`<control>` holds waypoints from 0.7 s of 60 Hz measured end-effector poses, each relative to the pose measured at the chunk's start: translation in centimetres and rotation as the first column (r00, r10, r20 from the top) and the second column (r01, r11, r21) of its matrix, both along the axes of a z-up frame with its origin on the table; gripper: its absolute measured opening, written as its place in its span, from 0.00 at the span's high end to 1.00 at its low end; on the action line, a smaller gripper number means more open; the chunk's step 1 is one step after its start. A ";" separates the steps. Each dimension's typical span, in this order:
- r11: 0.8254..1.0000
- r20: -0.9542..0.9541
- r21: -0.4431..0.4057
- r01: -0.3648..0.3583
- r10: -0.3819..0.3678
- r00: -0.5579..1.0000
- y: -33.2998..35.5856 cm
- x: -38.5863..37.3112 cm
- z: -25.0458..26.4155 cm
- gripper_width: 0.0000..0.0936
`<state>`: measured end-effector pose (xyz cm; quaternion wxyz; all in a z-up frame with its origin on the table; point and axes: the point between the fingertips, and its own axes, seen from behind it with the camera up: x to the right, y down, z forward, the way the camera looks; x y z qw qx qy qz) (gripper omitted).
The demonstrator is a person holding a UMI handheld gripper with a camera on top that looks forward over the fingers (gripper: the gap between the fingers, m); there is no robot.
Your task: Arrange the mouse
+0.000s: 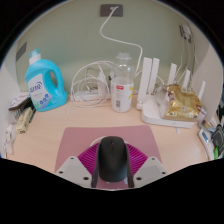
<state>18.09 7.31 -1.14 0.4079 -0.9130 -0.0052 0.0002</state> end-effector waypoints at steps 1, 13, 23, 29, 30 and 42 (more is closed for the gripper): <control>1.000 -0.005 -0.010 0.001 -0.001 1.000 -0.1 -0.1 -0.4 0.55; 1.000 0.010 0.003 0.000 0.000 1.000 -0.8 0.2 1.8 0.13; 0.999 0.038 0.049 0.015 -0.017 0.999 -3.3 0.3 6.2 0.10; 0.996 0.057 0.082 0.021 -0.026 0.998 -6.1 0.0 9.5 0.10; 0.996 0.061 0.088 0.023 -0.028 0.998 -6.7 0.0 10.0 0.09; 0.990 0.092 0.136 0.039 -0.052 0.994 -15.5 -1.8 16.1 0.09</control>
